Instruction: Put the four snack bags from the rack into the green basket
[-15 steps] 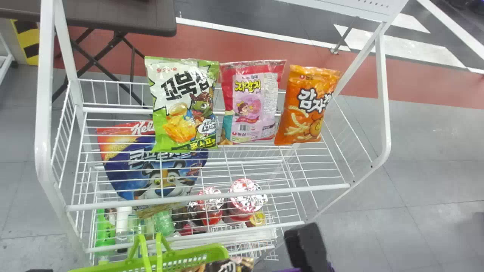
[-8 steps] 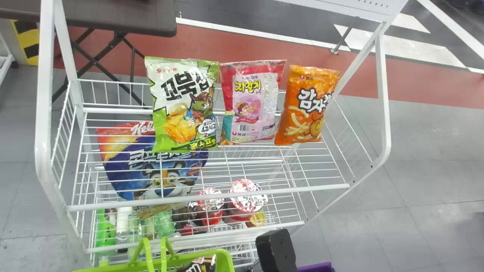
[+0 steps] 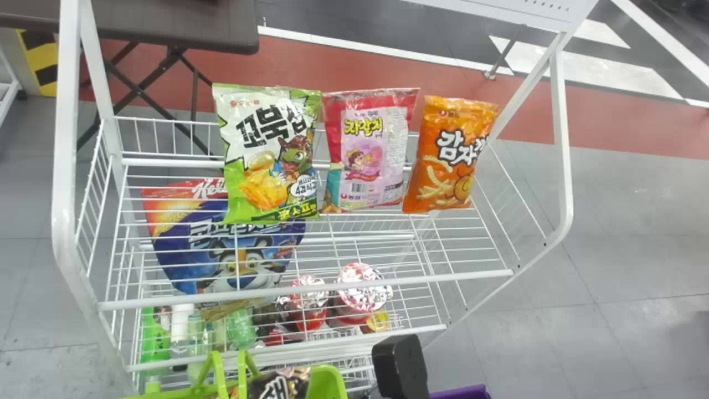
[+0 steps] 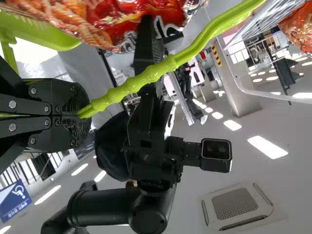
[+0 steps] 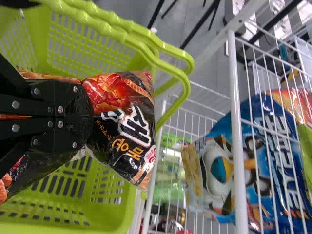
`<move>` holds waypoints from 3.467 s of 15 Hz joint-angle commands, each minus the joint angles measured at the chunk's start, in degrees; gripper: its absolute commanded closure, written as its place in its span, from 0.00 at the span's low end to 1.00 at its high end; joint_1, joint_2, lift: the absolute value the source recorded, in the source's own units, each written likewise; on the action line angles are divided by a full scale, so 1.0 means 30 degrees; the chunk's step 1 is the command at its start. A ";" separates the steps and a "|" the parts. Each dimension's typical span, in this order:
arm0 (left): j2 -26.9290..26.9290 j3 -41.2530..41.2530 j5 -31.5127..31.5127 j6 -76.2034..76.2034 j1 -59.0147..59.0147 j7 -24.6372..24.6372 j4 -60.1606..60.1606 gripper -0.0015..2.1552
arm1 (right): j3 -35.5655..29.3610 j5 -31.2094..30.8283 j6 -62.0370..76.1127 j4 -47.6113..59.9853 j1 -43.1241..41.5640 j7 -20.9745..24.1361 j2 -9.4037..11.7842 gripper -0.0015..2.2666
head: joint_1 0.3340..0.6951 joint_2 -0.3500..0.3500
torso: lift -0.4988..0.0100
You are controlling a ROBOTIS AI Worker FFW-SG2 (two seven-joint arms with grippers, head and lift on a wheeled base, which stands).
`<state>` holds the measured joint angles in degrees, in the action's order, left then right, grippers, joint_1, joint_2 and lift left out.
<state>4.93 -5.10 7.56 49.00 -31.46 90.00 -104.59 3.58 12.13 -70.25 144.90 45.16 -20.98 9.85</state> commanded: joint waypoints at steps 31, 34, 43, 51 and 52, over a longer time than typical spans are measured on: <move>0.0142 -0.0906 -0.0790 -0.0117 0.0293 0.0189 0.0088 0.99 | 0.2379 -0.4014 1.6810 -1.5869 -1.4056 0.5472 -0.2170 0.61 | 1.00 0.16 | 0.97; 0.0142 -0.0965 -0.0790 -0.0117 0.0352 0.0146 0.0117 0.99 | 0.2262 -0.3867 1.5814 -1.3906 -1.2884 0.5266 -0.2082 0.94 | 1.00 0.18 | 0.97; 0.0084 -0.1082 -0.0819 -0.0058 0.0439 0.0117 0.0030 0.99 | 0.1413 -0.4365 1.4114 -0.5234 -0.7289 0.3802 -0.1731 0.95 | 1.00 0.15 | 0.97; -0.0180 -0.0584 -0.0849 -0.0292 0.0029 -0.0059 -0.0234 0.99 | -0.2015 -0.3018 0.3509 0.1797 -0.1459 0.2132 -0.1555 0.95 | 1.00 0.00 | 0.97; -0.0238 -0.0584 -0.0878 -0.0351 0.0000 -0.0088 -0.0234 0.99 | -0.2367 -0.2989 0.1575 0.2383 -0.0990 0.2102 -0.1526 0.95 | 1.00 0.00 | 0.97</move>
<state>4.53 -7.05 4.95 48.21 -31.10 89.76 -105.09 -2.29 3.09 -57.81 149.91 40.56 -14.61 4.98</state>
